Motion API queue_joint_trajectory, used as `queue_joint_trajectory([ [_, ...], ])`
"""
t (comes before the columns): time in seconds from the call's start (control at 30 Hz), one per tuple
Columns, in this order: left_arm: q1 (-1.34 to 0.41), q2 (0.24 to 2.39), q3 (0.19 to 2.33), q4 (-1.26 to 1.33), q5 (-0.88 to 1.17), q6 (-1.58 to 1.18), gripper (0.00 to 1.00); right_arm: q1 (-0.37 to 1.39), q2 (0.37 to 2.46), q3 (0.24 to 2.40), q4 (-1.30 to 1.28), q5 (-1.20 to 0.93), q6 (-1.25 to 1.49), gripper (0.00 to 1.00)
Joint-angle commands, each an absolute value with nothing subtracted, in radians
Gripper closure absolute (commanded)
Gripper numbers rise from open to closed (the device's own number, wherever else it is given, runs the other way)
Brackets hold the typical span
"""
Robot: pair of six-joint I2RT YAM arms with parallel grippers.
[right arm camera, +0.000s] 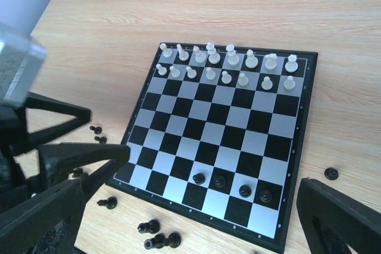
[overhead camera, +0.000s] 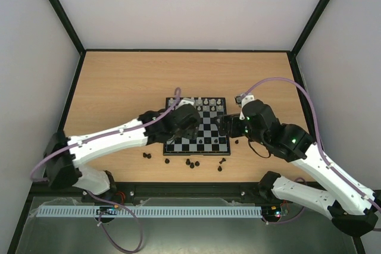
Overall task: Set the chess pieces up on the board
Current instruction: Pick up the chess piece at the center of the board.
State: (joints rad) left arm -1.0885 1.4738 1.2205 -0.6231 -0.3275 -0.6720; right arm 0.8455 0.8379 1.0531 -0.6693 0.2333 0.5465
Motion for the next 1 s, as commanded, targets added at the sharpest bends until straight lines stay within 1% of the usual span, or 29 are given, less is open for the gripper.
queue_joint_trajectory([
  [0.0,-1.094,1.338,1.125,-0.654,-0.392,-0.715,0.03,0.851,0.833,1.043,-0.680,0.191,0.566,0.01],
  [0.03,-1.095,1.309,1.100,-0.653,-0.395,-0.727,0.01,0.851,0.834,1.034,-0.674,0.190,0.570,0.01],
  [0.3,-1.094,1.082,0.908,-0.658,-0.424,-0.833,0.01,0.851,0.867,0.954,-0.658,0.226,0.679,0.01],
  [0.4,-1.094,0.997,0.850,-0.652,-0.421,-0.861,0.01,0.851,0.860,0.919,-0.655,0.248,0.751,0.01],
  [0.53,-1.094,0.900,0.796,-0.638,-0.410,-0.876,0.01,0.851,0.819,0.874,-0.626,0.238,0.771,0.01],
  [0.7,-1.096,0.824,0.771,-0.633,-0.390,-0.866,0.01,0.851,0.758,0.812,-0.562,0.215,0.757,0.01],
  [0.83,-1.095,0.787,0.747,-0.608,-0.418,-0.845,0.01,0.851,0.772,0.794,-0.573,0.311,0.753,0.01],
  [0.97,-1.092,0.815,0.755,-0.594,-0.450,-0.830,0.01,0.849,0.835,0.793,-0.568,0.379,0.769,0.01],
])
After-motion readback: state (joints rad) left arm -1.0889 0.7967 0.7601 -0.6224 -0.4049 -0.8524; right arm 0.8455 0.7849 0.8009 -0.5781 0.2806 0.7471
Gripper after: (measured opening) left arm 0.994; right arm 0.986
